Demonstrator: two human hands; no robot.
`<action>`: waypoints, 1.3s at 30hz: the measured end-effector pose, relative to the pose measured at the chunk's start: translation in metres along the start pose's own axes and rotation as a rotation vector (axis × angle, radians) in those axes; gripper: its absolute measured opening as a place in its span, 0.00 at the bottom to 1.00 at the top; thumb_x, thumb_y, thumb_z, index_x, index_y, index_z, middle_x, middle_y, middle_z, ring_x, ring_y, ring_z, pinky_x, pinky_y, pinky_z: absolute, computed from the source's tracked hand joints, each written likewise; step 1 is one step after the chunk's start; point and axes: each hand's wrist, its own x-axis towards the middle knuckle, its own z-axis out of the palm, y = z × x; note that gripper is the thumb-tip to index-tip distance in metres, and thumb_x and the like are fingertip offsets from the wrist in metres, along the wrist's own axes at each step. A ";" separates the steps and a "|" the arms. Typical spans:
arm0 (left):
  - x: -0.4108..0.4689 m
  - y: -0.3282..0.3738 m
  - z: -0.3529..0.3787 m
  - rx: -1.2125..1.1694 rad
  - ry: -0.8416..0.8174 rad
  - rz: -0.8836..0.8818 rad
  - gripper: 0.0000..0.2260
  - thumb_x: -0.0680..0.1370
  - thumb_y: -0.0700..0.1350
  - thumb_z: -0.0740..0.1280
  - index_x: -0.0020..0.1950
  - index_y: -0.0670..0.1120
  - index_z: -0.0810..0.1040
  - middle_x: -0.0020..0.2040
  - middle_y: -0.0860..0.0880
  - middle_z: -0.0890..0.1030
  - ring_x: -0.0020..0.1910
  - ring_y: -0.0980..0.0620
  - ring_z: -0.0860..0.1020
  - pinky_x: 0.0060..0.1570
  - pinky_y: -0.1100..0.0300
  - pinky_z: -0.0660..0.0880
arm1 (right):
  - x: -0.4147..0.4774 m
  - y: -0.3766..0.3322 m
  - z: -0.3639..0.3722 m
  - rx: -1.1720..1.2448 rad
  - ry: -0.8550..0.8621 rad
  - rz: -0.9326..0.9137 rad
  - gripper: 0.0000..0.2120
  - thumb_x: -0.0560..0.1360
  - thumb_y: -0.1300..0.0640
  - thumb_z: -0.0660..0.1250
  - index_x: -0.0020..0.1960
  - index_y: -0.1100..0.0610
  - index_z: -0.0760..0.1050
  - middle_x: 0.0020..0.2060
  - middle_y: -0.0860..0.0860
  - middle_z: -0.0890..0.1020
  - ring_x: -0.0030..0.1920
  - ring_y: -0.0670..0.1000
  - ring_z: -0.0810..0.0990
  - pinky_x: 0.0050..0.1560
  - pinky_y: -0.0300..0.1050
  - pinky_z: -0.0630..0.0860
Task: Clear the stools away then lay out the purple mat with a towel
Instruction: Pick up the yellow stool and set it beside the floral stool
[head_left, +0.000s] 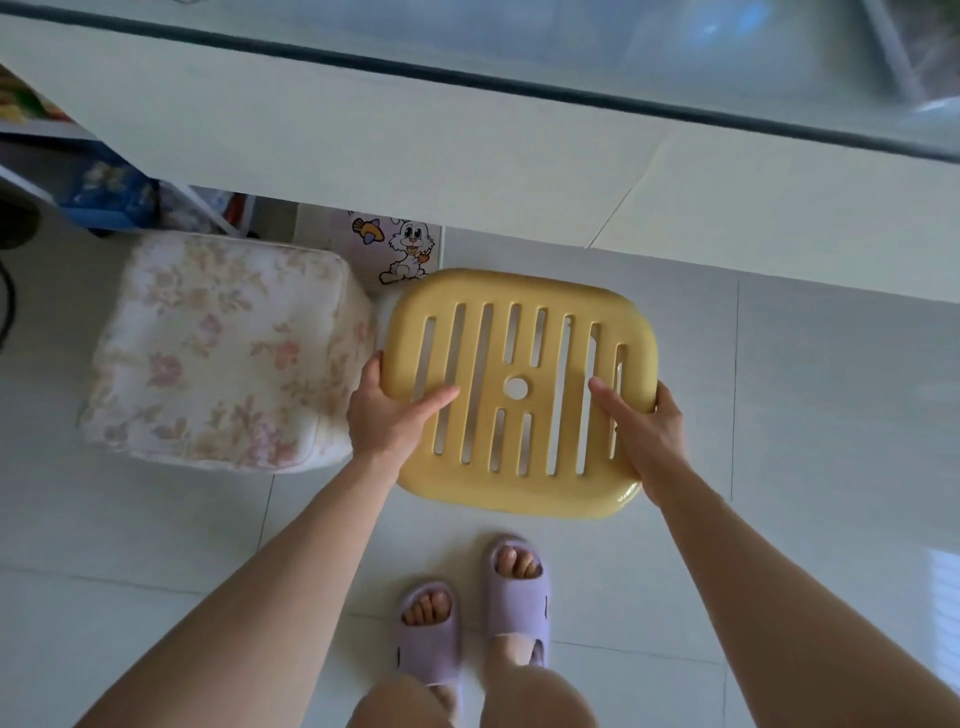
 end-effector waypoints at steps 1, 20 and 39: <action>0.007 -0.001 0.004 -0.004 0.001 -0.001 0.45 0.58 0.59 0.80 0.71 0.48 0.67 0.62 0.50 0.78 0.60 0.47 0.77 0.62 0.48 0.74 | 0.008 -0.001 0.003 0.003 -0.008 -0.004 0.28 0.61 0.38 0.76 0.56 0.43 0.69 0.44 0.40 0.79 0.44 0.43 0.78 0.37 0.40 0.71; 0.042 -0.012 0.026 0.012 0.016 -0.024 0.43 0.60 0.57 0.80 0.71 0.48 0.68 0.60 0.50 0.78 0.57 0.47 0.77 0.58 0.52 0.75 | 0.054 0.014 0.023 0.001 0.001 -0.008 0.25 0.62 0.39 0.76 0.54 0.42 0.71 0.42 0.40 0.80 0.43 0.42 0.78 0.35 0.38 0.70; -0.010 0.025 -0.007 0.082 -0.055 0.040 0.44 0.66 0.58 0.76 0.76 0.49 0.58 0.74 0.46 0.65 0.73 0.46 0.63 0.70 0.46 0.63 | -0.013 -0.013 0.005 -0.040 -0.001 -0.003 0.48 0.65 0.38 0.73 0.77 0.51 0.54 0.73 0.54 0.64 0.71 0.57 0.66 0.66 0.54 0.66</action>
